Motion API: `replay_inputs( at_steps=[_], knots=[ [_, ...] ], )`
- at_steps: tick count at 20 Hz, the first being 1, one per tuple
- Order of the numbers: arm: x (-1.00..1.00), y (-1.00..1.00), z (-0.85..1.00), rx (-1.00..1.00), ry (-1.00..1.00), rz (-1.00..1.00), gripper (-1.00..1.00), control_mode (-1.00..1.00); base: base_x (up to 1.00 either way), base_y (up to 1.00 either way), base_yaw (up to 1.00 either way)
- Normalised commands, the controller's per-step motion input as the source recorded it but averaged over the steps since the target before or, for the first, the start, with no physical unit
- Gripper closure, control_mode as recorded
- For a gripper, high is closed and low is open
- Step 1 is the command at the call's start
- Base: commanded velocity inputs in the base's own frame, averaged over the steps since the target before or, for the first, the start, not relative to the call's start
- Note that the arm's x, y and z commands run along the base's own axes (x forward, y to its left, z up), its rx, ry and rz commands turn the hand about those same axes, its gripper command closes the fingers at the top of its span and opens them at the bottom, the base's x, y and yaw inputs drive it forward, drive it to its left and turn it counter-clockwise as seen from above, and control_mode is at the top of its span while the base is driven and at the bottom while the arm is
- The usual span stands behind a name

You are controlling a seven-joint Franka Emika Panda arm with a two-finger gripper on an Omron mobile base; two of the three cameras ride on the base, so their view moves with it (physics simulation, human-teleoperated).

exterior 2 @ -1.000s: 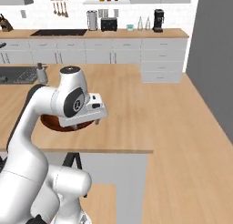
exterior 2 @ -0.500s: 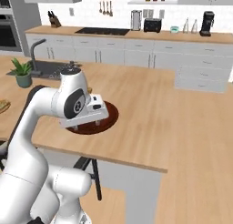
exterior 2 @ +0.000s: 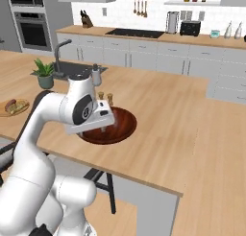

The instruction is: Place one bun and one sausage from the bowl on each plate.

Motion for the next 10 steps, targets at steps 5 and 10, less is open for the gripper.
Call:
replay_inputs(
  at_steps=[5, 10],
  knots=[
    [1.0, 0.21, -0.5, 0.12, 0.11, 0.24, -1.0, -1.0, 0.0, 0.0, 0.0],
    [1.0, 0.54, -0.15, 0.01, 0.06, 0.09, -1.0, -1.0, 0.0, 0.0, 0.0]
  ],
)
